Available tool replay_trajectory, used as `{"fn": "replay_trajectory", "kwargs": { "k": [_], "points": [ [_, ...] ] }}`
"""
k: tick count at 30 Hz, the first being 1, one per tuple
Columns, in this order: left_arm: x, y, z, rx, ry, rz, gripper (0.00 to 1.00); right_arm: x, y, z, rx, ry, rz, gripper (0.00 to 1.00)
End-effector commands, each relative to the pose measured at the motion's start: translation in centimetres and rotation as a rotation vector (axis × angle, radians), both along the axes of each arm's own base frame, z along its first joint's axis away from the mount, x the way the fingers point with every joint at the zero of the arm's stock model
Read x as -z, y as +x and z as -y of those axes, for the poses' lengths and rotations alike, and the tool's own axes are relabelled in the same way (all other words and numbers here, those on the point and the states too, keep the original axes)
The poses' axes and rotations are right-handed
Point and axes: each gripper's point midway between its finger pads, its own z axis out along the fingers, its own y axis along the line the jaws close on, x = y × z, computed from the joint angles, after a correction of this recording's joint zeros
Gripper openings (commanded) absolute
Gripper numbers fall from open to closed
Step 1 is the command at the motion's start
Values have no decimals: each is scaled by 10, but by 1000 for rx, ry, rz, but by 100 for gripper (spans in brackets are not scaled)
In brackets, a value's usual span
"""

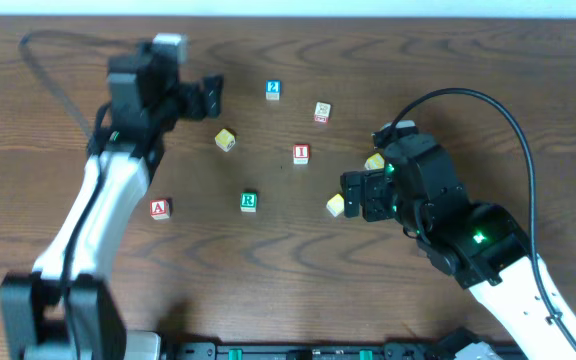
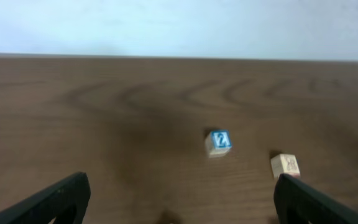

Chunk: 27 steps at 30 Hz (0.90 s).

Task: Spell out Ai2
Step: 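Reach the left gripper to the blue 2 block and grasp it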

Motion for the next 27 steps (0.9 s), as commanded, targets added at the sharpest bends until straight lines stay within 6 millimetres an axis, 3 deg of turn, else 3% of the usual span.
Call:
{"fn": "replay_trajectory", "kwargs": {
  "k": [1, 7, 13, 21, 27],
  "points": [
    [-4, 39, 30, 93, 136, 37, 96, -2, 4, 7, 45, 11, 2, 99],
    [28, 86, 83, 143, 266, -24, 96, -1, 3, 9, 66, 17, -9, 99],
    [85, 89, 131, 223, 329, -123, 96, 3, -1, 12, 66, 4, -31, 99],
    [147, 78, 131, 118, 415, -257, 96, 8, -6, 15, 66, -11, -56, 99],
    [155, 79, 123, 30, 387, -290, 96, 9, -8, 16, 66, -18, -66, 99]
  ]
}}
